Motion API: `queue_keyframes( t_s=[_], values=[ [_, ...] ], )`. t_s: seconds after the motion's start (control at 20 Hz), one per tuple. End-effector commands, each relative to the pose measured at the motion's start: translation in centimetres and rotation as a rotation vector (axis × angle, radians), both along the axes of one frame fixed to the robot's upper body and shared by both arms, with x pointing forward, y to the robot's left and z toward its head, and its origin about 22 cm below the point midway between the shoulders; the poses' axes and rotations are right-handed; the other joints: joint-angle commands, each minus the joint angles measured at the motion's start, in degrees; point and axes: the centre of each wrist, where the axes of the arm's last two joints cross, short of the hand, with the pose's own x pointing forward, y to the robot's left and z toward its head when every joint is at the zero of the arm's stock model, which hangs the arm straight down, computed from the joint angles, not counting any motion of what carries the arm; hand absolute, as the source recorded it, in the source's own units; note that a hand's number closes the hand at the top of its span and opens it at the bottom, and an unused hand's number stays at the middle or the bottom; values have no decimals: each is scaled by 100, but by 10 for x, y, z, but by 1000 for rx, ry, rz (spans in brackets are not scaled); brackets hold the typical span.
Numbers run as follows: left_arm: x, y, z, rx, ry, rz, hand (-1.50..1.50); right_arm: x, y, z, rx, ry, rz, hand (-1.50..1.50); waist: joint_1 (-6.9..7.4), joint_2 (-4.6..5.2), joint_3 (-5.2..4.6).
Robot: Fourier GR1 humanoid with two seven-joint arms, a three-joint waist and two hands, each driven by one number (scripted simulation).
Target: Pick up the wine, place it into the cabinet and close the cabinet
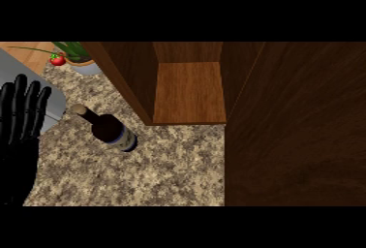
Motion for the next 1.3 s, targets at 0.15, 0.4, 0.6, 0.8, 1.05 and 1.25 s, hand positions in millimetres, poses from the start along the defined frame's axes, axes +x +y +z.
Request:
queue_keyframes(
  t_s=[0.15,0.4,0.6,0.8,1.05,1.25],
  values=[
    [3,-25,-13,-52,29,249,-150,-25,3,-6,-11,16,6,-150,11,-153,-135],
    [-7,-39,-12,-340,126,343,-150,-35,20,10,-15,96,275,-150,48,-169,-145],
    [-3,-77,14,-358,92,348,-150,-61,18,37,-6,107,281,-150,10,-160,-136],
    [-13,-96,42,-374,84,338,-150,-51,9,68,-19,94,276,-150,75,-156,-132],
    [-27,-106,46,-382,111,360,-150,-65,39,83,9,93,273,-150,98,-162,-139],
    [-16,-101,63,-361,119,380,-150,-80,31,99,0,92,267,-150,69,-158,-140]
  ],
)
